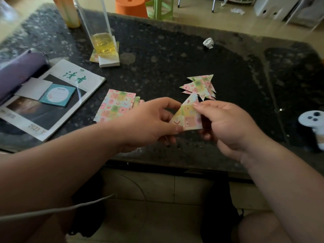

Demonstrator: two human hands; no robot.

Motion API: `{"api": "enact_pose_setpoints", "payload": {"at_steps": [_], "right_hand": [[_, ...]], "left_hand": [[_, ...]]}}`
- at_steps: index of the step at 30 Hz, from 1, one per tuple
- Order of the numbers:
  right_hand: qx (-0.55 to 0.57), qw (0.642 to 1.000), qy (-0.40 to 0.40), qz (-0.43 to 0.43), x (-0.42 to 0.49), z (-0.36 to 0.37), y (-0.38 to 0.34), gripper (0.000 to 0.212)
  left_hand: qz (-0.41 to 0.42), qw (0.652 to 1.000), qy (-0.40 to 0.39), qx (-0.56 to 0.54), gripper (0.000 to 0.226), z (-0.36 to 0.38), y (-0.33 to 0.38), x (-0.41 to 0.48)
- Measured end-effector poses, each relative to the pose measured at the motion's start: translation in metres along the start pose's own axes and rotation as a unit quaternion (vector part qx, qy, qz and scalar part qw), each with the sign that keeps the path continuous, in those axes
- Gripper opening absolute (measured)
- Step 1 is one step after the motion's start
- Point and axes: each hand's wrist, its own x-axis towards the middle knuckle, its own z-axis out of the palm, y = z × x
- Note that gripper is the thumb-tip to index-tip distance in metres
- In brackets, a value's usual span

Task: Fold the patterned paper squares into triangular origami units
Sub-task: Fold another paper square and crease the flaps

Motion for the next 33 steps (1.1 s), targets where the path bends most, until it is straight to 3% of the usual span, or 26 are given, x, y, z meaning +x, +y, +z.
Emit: {"api": "enact_pose_setpoints", "payload": {"at_steps": [3,6,7,10,14,18,23,28,33], "right_hand": [[-0.042,0.999,-0.003,-0.025,0.000,-0.005,-0.001,0.012],[-0.127,0.984,-0.020,-0.126,0.001,-0.015,0.000,0.044],[-0.175,0.971,-0.021,-0.160,0.002,-0.017,0.000,0.045],[-0.271,0.941,-0.019,-0.203,0.006,-0.017,0.005,0.024],[-0.303,0.936,-0.050,-0.174,0.011,-0.011,0.016,0.014],[-0.324,0.934,-0.057,-0.138,0.016,-0.008,0.026,0.014],[-0.342,0.929,-0.040,-0.138,0.017,-0.006,0.030,0.026],[-0.238,0.958,-0.001,-0.160,0.019,-0.010,0.028,0.027],[-0.136,0.969,-0.024,-0.203,0.015,-0.014,0.023,0.038]], "left_hand": [[0.006,0.999,0.014,0.043,0.046,-0.009,0.000,0.003],[0.002,0.993,-0.012,0.118,0.044,-0.019,0.001,0.006],[0.000,0.989,-0.018,0.146,0.043,-0.021,0.001,0.006],[0.001,0.981,-0.010,0.192,0.040,-0.025,0.000,0.010],[-0.016,0.984,0.026,0.175,0.037,-0.031,-0.009,0.021],[-0.061,0.991,0.076,0.091,0.017,-0.031,-0.023,0.033],[-0.109,0.983,0.148,-0.023,0.013,-0.029,-0.035,0.043],[-0.087,0.986,0.092,-0.109,0.039,-0.028,-0.032,0.038],[-0.072,0.965,0.007,-0.251,0.051,-0.028,-0.026,0.031]]}}
